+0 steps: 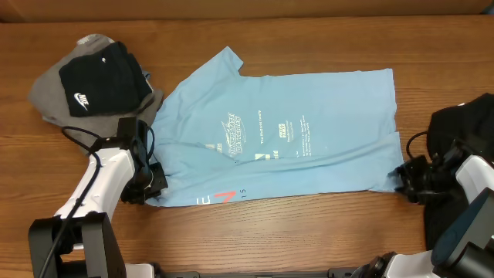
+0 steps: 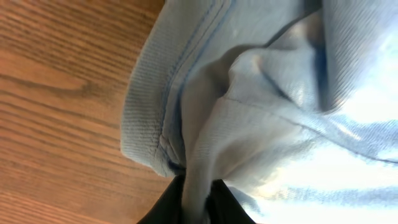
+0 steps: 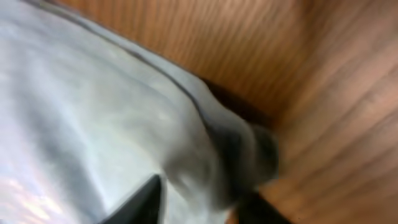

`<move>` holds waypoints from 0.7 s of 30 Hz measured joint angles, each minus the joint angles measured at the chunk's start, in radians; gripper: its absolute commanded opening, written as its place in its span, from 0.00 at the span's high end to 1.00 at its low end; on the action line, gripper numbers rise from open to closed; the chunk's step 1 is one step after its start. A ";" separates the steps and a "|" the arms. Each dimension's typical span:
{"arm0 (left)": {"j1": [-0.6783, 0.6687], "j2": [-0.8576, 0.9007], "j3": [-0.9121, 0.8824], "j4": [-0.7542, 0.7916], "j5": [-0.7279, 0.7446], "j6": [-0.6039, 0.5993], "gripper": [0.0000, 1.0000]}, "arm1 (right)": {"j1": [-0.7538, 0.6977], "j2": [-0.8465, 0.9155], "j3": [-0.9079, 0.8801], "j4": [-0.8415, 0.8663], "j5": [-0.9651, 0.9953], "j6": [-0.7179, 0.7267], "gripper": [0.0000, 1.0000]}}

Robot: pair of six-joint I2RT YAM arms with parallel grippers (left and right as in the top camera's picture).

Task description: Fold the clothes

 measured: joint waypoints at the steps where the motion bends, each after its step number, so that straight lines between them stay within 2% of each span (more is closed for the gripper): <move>1: 0.000 0.000 0.000 0.003 0.000 0.000 0.89 | 0.000 0.000 0.000 0.016 -0.005 0.001 0.96; 4: 0.000 0.000 0.000 0.003 0.000 0.006 0.94 | -0.005 0.000 0.002 0.014 -0.015 0.008 0.96; 7: 0.000 0.000 0.000 -0.004 0.000 0.019 0.96 | -0.023 0.000 0.015 -0.050 -0.018 0.000 0.96; 16: 0.001 0.000 0.000 -0.037 -0.001 0.052 0.96 | -0.130 -0.125 0.108 -0.433 0.112 0.054 0.95; 18: 0.001 0.000 0.000 -0.037 -0.001 0.053 0.96 | -0.153 -0.167 0.109 -0.455 0.145 0.075 0.39; 19: 0.001 0.000 0.000 -0.037 -0.002 0.053 0.96 | -0.162 -0.180 0.109 -0.460 0.166 0.074 0.24; 21: 0.001 0.000 0.000 -0.037 -0.009 0.054 0.94 | -0.178 -0.196 0.109 -0.450 0.199 0.080 0.18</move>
